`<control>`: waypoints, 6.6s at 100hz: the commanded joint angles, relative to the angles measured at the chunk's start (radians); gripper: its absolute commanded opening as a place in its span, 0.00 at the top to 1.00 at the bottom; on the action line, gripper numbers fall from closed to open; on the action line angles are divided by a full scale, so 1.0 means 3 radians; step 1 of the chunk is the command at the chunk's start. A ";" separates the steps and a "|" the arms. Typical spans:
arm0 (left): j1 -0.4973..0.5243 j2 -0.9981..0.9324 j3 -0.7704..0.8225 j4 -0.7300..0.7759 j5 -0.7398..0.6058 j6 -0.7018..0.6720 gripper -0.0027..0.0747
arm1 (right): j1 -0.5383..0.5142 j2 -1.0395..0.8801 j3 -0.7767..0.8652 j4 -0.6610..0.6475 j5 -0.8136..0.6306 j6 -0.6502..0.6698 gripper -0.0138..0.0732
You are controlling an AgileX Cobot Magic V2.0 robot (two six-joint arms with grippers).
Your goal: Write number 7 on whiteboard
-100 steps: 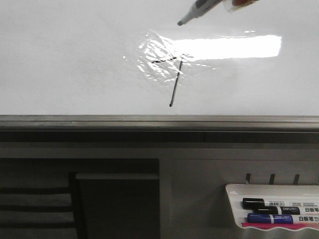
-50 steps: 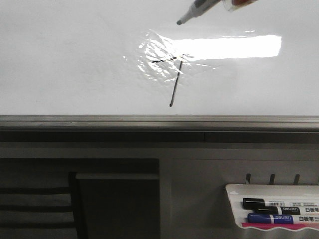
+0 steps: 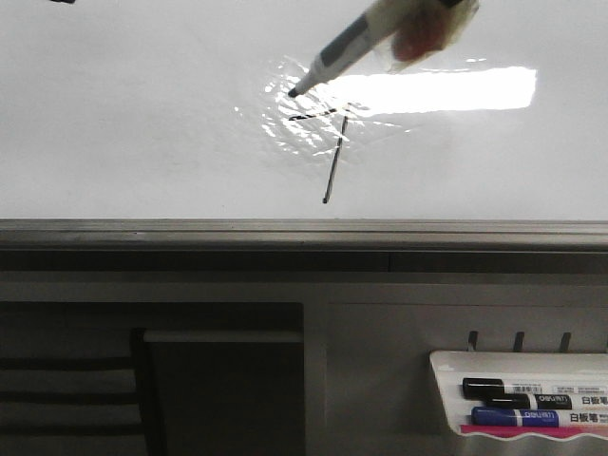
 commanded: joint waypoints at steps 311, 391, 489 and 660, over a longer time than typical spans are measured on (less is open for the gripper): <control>0.1698 0.0801 0.0039 0.0672 -0.0599 -0.1188 0.99 | -0.0620 -0.0573 0.0164 -0.0220 0.0443 -0.0158 0.44; 0.1698 0.1251 -0.0292 0.0590 -0.0216 -0.1188 0.87 | -0.0620 -0.0573 0.0244 -0.0214 0.0408 -0.0158 0.44; 0.1698 -0.1023 0.0680 0.0771 -0.0315 -0.1175 0.53 | -0.0627 -0.1788 0.1653 -0.1157 -0.1493 0.2243 0.61; 0.1649 -0.3310 0.2522 0.0764 -0.1303 -0.1323 0.99 | -0.0627 -0.1970 0.2267 -0.1149 -0.2281 0.2243 0.92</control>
